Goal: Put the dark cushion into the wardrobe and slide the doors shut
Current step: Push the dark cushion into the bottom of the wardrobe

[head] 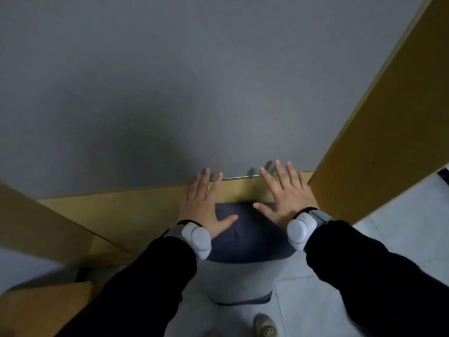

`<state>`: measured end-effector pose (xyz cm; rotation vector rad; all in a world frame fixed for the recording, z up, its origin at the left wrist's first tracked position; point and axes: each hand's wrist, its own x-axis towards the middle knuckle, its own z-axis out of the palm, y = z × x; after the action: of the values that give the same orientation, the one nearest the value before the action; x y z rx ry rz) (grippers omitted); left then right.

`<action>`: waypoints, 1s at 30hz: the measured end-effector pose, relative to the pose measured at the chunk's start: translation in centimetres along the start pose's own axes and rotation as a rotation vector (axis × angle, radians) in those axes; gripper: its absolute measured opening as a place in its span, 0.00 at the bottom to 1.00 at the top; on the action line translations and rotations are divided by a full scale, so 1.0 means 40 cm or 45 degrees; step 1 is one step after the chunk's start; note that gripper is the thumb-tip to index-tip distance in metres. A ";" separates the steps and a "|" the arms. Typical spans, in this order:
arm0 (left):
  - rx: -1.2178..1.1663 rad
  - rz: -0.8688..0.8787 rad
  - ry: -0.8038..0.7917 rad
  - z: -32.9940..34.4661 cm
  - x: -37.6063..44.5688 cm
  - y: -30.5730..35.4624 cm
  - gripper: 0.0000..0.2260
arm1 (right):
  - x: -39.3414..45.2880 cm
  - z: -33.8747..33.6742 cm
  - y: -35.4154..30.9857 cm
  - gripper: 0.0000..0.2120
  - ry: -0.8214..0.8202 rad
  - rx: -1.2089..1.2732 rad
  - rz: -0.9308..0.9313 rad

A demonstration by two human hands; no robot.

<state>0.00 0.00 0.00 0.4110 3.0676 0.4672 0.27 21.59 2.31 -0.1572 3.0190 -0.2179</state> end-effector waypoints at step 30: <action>0.382 0.170 -0.752 0.374 0.103 -0.070 0.36 | 0.083 0.329 0.036 0.40 -0.745 -0.194 0.049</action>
<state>-3.94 2.83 -14.99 0.6290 2.5357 -0.1109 -1.60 20.83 -11.21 -0.1449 2.4497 0.0575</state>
